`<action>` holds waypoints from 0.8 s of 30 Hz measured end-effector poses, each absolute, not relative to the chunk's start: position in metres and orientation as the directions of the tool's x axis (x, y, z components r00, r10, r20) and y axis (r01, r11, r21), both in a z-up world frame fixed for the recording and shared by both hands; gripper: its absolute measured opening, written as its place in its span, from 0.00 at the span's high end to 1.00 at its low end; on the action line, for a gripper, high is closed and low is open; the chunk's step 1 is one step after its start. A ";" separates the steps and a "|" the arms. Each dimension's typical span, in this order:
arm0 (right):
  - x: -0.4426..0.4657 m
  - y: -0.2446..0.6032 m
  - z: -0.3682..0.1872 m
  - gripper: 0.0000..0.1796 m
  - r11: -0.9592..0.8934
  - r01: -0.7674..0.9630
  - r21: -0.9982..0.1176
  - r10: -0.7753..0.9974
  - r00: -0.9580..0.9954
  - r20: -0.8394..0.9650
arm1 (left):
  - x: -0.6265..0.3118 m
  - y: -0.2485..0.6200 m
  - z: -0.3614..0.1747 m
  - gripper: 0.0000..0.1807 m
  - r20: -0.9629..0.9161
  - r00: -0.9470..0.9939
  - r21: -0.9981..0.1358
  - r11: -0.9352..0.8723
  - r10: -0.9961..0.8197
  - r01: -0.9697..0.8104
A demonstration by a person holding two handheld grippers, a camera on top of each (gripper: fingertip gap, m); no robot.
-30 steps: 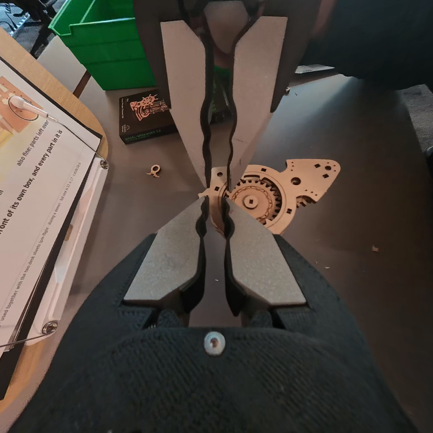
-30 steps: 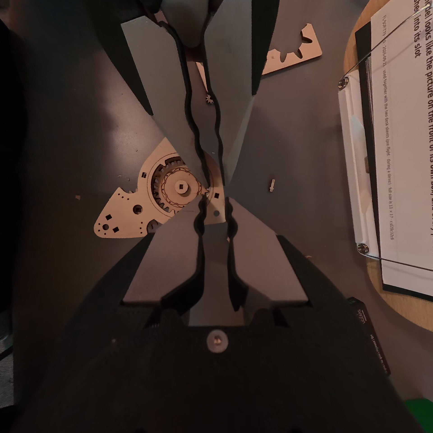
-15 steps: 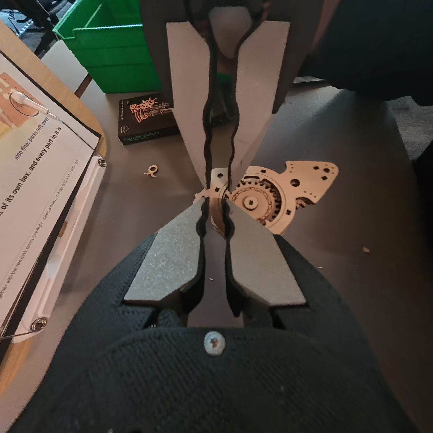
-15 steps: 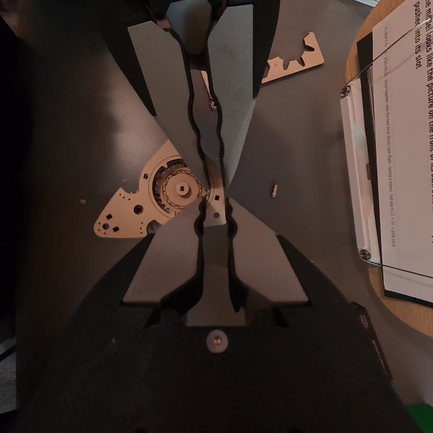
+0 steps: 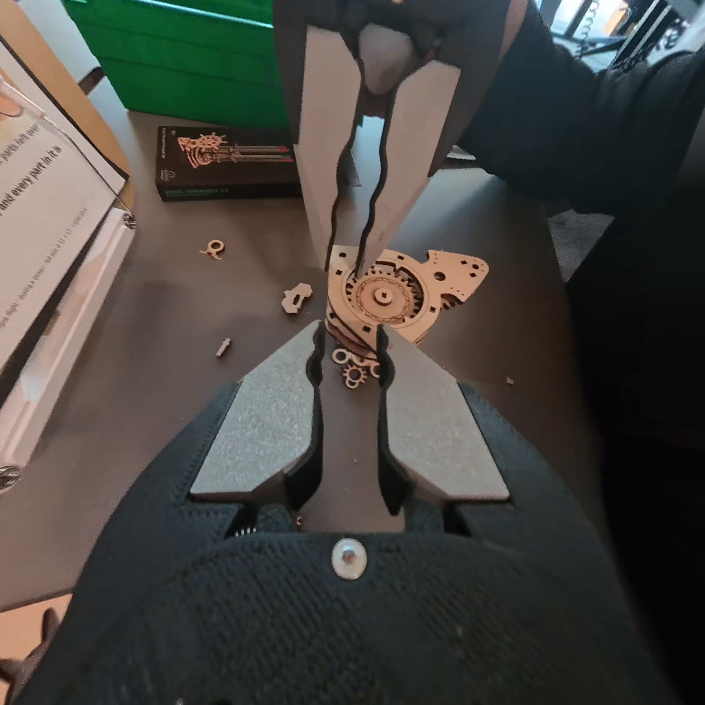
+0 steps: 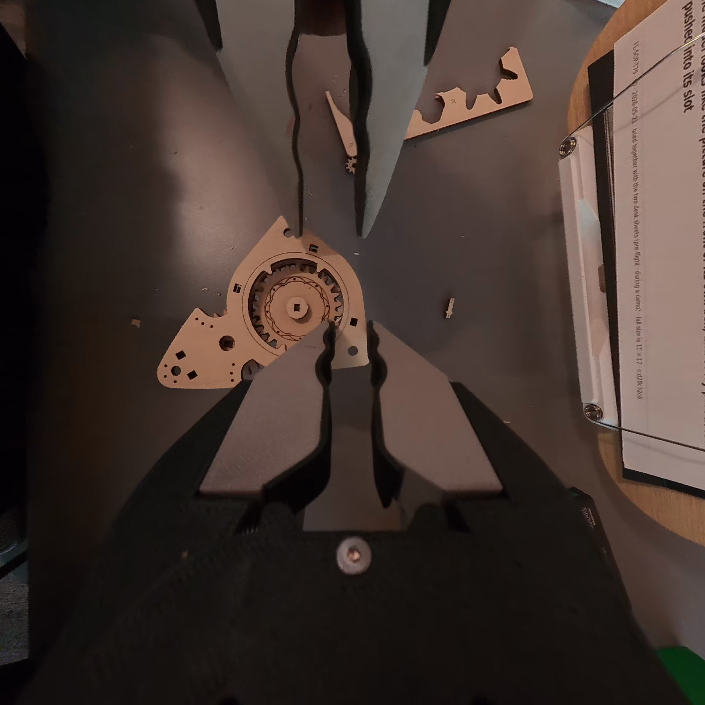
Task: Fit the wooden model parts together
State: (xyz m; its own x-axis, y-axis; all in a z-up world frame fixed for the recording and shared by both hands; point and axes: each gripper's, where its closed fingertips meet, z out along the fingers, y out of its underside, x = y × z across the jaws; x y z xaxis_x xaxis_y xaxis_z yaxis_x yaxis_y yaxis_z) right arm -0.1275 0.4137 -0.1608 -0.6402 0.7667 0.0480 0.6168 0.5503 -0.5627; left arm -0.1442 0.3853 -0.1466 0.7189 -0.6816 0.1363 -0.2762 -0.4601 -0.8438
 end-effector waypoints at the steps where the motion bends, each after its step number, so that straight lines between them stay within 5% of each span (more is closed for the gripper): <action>1: -0.127 0.413 -0.161 0.92 0.553 0.617 -0.560 0.766 -0.641 0.049 | -0.141 0.385 -0.150 0.87 0.139 0.713 -0.839 -0.464 -0.687 -0.284; 24: -0.115 0.421 -0.159 0.86 0.533 0.653 -0.537 0.789 -0.613 0.039 | -0.136 0.384 -0.152 0.93 0.138 0.691 -0.844 -0.450 -0.710 -0.293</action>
State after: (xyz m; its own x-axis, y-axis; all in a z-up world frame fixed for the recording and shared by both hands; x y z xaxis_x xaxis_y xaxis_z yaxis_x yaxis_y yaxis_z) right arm -0.1150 0.4207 -0.1591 -0.6126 0.7895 0.0388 0.6534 0.5334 -0.5372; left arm -0.1360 0.3835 -0.1516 0.6906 -0.7099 0.1384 -0.2931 -0.4497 -0.8437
